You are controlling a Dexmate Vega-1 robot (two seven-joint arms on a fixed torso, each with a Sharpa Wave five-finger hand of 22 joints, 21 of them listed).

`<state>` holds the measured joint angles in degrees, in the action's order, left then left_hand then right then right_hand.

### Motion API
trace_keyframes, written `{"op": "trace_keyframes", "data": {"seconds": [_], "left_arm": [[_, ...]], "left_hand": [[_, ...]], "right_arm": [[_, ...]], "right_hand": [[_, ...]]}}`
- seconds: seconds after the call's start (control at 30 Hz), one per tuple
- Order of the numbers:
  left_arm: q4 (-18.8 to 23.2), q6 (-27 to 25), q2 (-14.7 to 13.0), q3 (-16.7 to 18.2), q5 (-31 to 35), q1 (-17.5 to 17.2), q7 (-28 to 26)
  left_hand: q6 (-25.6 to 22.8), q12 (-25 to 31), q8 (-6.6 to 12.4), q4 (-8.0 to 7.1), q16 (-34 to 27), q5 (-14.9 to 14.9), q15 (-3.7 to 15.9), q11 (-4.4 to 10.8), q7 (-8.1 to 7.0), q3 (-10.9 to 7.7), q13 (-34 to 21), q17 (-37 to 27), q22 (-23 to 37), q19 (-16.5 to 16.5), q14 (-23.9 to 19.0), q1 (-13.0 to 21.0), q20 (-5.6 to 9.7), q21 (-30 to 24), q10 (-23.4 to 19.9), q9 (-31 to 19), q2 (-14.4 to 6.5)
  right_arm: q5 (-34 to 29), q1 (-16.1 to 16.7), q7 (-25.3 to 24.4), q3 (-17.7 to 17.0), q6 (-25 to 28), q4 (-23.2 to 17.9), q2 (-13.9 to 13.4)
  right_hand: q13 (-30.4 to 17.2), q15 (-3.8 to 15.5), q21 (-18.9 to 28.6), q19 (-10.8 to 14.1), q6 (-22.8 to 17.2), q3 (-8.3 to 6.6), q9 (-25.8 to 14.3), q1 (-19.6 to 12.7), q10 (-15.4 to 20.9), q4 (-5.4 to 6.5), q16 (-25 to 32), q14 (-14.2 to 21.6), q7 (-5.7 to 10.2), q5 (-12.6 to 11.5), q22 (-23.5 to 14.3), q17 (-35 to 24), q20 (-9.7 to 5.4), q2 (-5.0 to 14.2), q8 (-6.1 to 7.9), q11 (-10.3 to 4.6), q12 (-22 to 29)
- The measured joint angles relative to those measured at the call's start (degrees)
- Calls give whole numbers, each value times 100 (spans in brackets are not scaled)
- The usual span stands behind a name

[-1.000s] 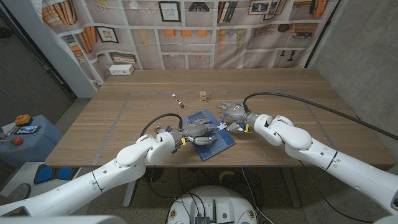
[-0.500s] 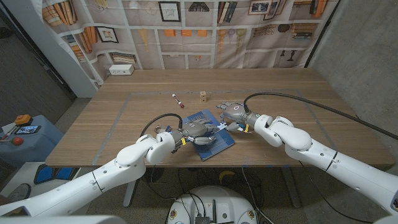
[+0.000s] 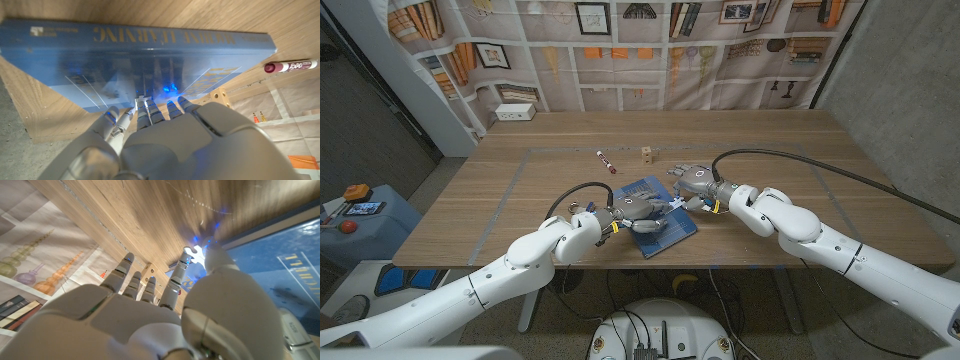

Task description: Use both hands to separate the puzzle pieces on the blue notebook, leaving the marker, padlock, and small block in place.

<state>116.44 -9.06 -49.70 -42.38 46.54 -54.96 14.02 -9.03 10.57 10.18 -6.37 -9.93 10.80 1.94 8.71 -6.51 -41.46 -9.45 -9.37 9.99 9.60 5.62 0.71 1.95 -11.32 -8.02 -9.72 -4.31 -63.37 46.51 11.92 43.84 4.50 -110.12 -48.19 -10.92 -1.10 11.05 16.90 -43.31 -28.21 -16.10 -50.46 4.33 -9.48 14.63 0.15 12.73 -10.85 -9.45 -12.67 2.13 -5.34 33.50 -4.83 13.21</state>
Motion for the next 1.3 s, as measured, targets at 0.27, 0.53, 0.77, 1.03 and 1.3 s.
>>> {"op": "trace_keyframes", "data": {"seconds": [0.27,0.53,0.77,1.03,1.3], "left_arm": [[-1,-16,2,1,-27,2,10],[-11,-31,14,-9,-40,9,21],[-23,-43,23,-19,-64,24,42],[-47,-54,40,-34,-91,50,64],[-61,-69,51,-48,-114,69,79]], "left_hand": [[0,-9,-4,0,0,0,0,9,0,0,0,0,0,0,0,0,0,0,-9,-2,0],[0,9,-5,22,0,0,0,9,0,-22,0,0,0,0,0,0,0,0,-9,-3,0],[0,8,-20,22,0,0,0,9,0,-22,0,0,0,0,0,0,0,0,-9,-3,0],[0,1,2,22,0,0,0,9,0,-22,-1,0,0,0,0,0,0,0,-8,-1,0],[1,-16,1,22,0,0,0,10,0,-22,-1,0,0,0,0,0,0,0,-9,2,0]], "right_arm": [[-5,-12,-37,13,-10,23,10],[26,-12,-50,11,-17,24,8],[75,-12,-77,-18,-30,6,-8],[136,-11,-119,-59,-67,-14,-35],[172,-14,-137,-83,-103,-18,-48]], "right_hand": [[0,49,0,69,-203,16,-27,-76,100,16,22,49,-2,-44,0,0,-69,15,88,-100,0],[-1,80,0,101,-327,16,-26,-100,162,16,44,80,-3,-44,0,-26,-101,39,128,-100,0],[-1,80,0,121,-379,16,-64,-136,203,15,44,79,6,-43,0,-26,-80,75,170,-141,0],[-1,111,0,153,-429,40,-64,-136,203,39,44,110,17,-42,0,-26,-112,75,190,-141,0],[-1,111,0,152,-480,40,-63,-153,234,39,65,110,7,-40,0,-26,-112,92,211,-173,0]]}}
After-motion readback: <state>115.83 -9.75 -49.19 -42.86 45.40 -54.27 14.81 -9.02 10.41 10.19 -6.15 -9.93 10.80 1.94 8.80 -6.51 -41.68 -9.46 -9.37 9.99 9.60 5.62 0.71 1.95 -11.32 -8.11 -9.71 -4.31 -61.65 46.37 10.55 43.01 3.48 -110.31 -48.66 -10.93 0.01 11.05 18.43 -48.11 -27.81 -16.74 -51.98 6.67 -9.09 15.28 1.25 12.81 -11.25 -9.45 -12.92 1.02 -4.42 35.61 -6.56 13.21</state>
